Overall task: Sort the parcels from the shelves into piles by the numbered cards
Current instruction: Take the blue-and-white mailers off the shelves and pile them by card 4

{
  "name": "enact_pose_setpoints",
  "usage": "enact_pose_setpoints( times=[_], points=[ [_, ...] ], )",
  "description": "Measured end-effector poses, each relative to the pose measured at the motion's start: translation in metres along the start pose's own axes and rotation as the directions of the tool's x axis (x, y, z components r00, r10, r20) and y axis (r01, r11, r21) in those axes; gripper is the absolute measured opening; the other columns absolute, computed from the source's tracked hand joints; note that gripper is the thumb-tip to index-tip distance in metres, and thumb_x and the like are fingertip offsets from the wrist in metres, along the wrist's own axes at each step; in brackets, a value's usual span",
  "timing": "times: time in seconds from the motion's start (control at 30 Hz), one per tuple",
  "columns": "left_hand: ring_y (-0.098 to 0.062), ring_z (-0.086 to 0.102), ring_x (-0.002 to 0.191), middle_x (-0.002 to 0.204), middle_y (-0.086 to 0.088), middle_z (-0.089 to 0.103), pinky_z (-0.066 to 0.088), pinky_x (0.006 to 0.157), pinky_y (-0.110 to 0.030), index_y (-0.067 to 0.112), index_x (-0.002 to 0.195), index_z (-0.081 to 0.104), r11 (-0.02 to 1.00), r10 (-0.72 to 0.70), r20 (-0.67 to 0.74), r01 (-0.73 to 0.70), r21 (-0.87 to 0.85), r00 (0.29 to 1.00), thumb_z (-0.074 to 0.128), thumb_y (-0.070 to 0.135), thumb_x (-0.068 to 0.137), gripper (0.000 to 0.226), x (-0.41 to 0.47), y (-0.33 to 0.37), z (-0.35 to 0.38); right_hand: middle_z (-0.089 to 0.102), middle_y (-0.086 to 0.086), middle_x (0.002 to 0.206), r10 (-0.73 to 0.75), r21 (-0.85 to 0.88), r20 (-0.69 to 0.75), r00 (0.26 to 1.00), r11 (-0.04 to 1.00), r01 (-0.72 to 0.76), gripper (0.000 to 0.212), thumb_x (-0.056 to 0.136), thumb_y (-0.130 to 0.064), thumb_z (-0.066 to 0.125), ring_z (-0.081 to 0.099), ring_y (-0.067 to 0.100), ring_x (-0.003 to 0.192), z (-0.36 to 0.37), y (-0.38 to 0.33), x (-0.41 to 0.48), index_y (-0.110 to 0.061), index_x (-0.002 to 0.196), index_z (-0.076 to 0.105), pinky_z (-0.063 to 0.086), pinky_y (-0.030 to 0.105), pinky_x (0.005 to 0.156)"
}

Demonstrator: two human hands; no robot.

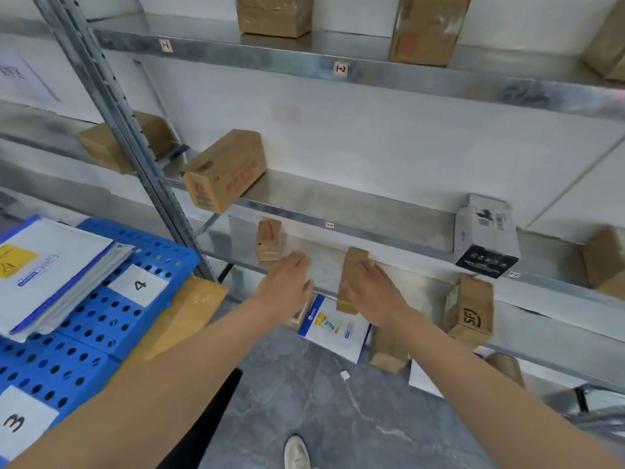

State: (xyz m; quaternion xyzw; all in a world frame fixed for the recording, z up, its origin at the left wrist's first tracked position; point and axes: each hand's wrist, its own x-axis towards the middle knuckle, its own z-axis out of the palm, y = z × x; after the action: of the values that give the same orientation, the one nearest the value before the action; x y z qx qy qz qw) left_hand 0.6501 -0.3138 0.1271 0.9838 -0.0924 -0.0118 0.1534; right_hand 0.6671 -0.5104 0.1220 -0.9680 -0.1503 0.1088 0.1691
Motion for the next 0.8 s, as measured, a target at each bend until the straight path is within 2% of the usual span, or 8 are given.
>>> enact_pose_setpoints(
  times=[0.07, 0.17, 0.33, 0.43, 0.5, 0.67, 0.8],
  points=[
    [-0.023, 0.035, 0.133, 0.149, -0.006, 0.035, 0.037, 0.108, -0.039, 0.009, 0.143, 0.034, 1.000, -0.019, 0.059, 0.020, -0.017, 0.998, 0.042, 0.029, 0.098, 0.049, 0.016, -0.001, 0.016, 0.043, 0.007, 0.142, 0.037, 0.020, 0.023, 0.999, 0.999, -0.037, 0.047, 0.101, -0.029, 0.037, 0.038, 0.027, 0.133, -0.001, 0.012, 0.005, -0.008, 0.143, 0.035, 0.022, 0.032, 0.114],
    [-0.022, 0.036, 0.132, 0.148, -0.005, 0.035, 0.037, 0.108, -0.038, 0.010, 0.142, 0.035, 0.999, -0.027, 0.104, 0.029, -0.018, 0.994, 0.042, 0.029, 0.098, 0.049, 0.045, -0.003, 0.040, 0.047, 0.010, 0.135, 0.063, 0.020, 0.046, 0.997, 0.998, -0.064, 0.037, 0.102, -0.026, 0.039, 0.042, 0.029, 0.126, 0.002, 0.033, 0.017, -0.006, 0.133, 0.041, 0.026, 0.032, 0.108],
    [-0.025, 0.039, 0.131, 0.146, -0.008, 0.038, 0.031, 0.111, -0.035, 0.009, 0.141, 0.036, 0.998, 0.027, 0.161, -0.034, 0.046, 0.987, 0.042, 0.029, 0.097, 0.048, 0.087, -0.007, 0.098, 0.044, 0.000, 0.142, 0.110, 0.011, 0.047, 0.993, 0.994, -0.110, 0.042, 0.101, -0.031, 0.040, 0.041, 0.020, 0.129, 0.033, 0.077, 0.050, -0.016, 0.140, 0.038, 0.027, 0.028, 0.111],
    [-0.027, 0.043, 0.123, 0.137, -0.008, 0.046, 0.034, 0.106, -0.034, 0.008, 0.137, 0.042, 0.997, 0.068, 0.159, -0.074, 0.032, 0.985, 0.038, 0.029, 0.095, 0.047, 0.109, -0.020, 0.141, 0.044, -0.002, 0.142, 0.140, -0.012, 0.088, 0.986, 0.990, -0.139, 0.042, 0.100, -0.031, 0.041, 0.041, 0.019, 0.129, 0.059, 0.108, 0.069, -0.017, 0.140, 0.039, 0.029, 0.030, 0.111],
    [-0.026, 0.045, 0.119, 0.130, -0.006, 0.052, 0.039, 0.100, -0.033, 0.010, 0.131, 0.048, 1.000, 0.022, 0.188, -0.023, 0.001, 0.982, 0.039, 0.029, 0.094, 0.042, 0.115, -0.032, 0.170, 0.046, 0.000, 0.140, 0.162, -0.030, 0.152, 0.975, 0.987, -0.159, 0.041, 0.099, -0.029, 0.042, 0.043, 0.021, 0.126, 0.082, 0.129, 0.078, -0.015, 0.137, 0.042, 0.034, 0.032, 0.106],
    [-0.019, 0.047, 0.118, 0.130, -0.001, 0.051, 0.044, 0.094, -0.030, 0.014, 0.131, 0.047, 0.993, -0.108, 0.310, 0.116, -0.008, 0.945, 0.041, 0.032, 0.097, 0.039, 0.115, -0.052, 0.250, 0.049, 0.004, 0.132, 0.123, -0.070, 0.340, 0.932, 0.992, -0.105, 0.034, 0.099, -0.027, 0.042, 0.045, 0.025, 0.122, 0.147, 0.178, 0.099, -0.010, 0.129, 0.044, 0.036, 0.033, 0.096],
    [-0.019, 0.049, 0.107, 0.118, -0.002, 0.055, 0.041, 0.079, -0.027, 0.013, 0.114, 0.051, 0.983, -0.175, 0.327, 0.184, 0.004, 0.928, 0.039, 0.030, 0.097, 0.027, 0.123, -0.060, 0.312, 0.048, 0.006, 0.134, 0.064, -0.057, 0.381, 0.922, 0.997, -0.046, 0.039, 0.100, -0.027, 0.040, 0.044, 0.024, 0.124, 0.210, 0.218, 0.117, -0.010, 0.135, 0.042, 0.037, 0.033, 0.097]
  ],
)
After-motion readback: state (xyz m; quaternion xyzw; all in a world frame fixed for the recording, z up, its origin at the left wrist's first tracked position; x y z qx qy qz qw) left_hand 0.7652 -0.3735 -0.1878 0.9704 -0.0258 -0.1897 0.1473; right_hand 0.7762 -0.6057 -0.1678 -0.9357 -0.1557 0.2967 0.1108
